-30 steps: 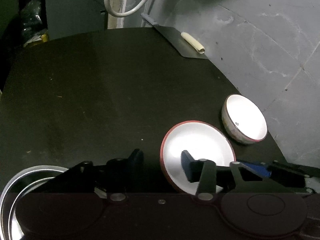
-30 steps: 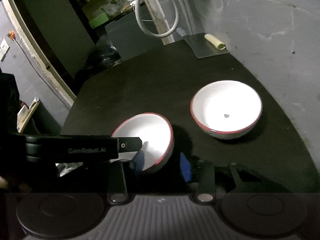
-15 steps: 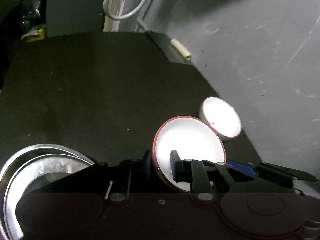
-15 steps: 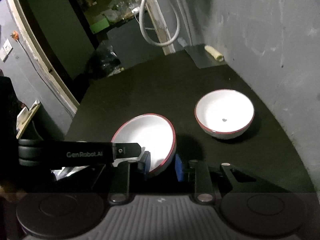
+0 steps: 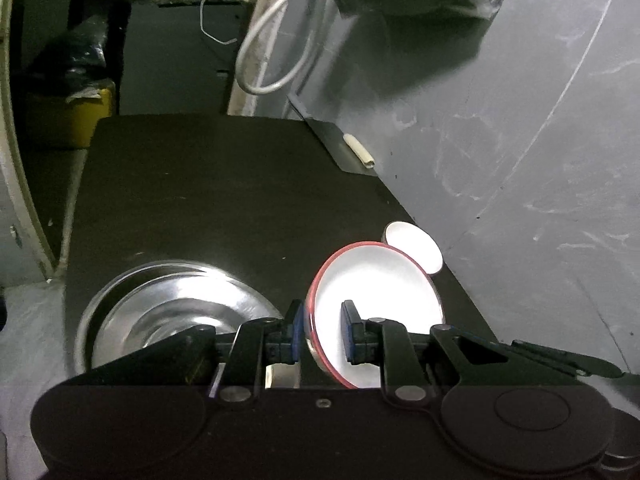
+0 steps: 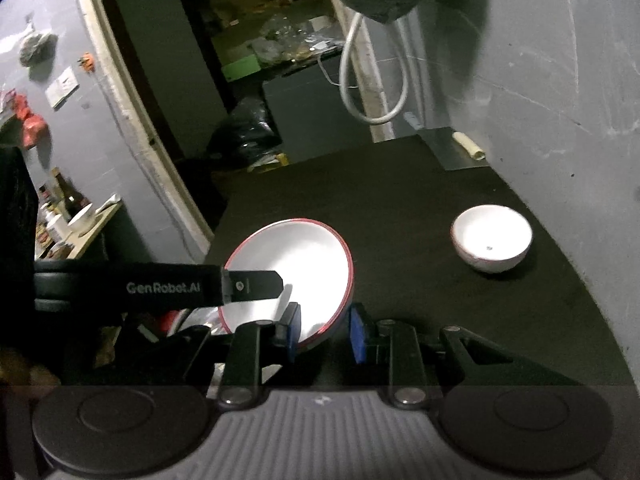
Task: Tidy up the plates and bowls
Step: 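Lift the white bowl with both grippers and carry it over the steel bowl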
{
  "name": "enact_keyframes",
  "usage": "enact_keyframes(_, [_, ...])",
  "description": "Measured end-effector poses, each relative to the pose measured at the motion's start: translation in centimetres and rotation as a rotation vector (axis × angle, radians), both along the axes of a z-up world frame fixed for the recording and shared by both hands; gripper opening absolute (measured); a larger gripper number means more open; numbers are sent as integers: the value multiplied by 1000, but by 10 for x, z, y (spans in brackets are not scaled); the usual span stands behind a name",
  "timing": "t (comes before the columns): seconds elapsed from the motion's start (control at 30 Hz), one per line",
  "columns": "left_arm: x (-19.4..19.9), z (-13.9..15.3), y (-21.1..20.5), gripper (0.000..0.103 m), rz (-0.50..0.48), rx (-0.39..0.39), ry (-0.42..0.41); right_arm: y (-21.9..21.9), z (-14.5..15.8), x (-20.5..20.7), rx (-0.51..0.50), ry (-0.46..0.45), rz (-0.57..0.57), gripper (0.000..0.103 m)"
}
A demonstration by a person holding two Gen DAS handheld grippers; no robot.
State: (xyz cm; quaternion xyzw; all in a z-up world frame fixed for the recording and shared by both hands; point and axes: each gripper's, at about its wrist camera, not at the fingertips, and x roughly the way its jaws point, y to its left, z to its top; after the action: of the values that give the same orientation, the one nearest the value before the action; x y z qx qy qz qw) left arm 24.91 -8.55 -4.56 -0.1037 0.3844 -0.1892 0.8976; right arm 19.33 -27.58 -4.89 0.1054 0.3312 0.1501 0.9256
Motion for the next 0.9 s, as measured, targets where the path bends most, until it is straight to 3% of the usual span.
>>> enact_keyframes(0.23, [-50,-1,33,21,22,-6,13,28,2,-43,-1,11,50,29])
enact_keyframes(0.47, [-94,-20,55,21,10,-7,72,47,-11,-83,-22,80,101,29])
enact_keyframes(0.9, [-112,-45,56,21,-14,44,157,56,-24,-97,-50,160,103,29])
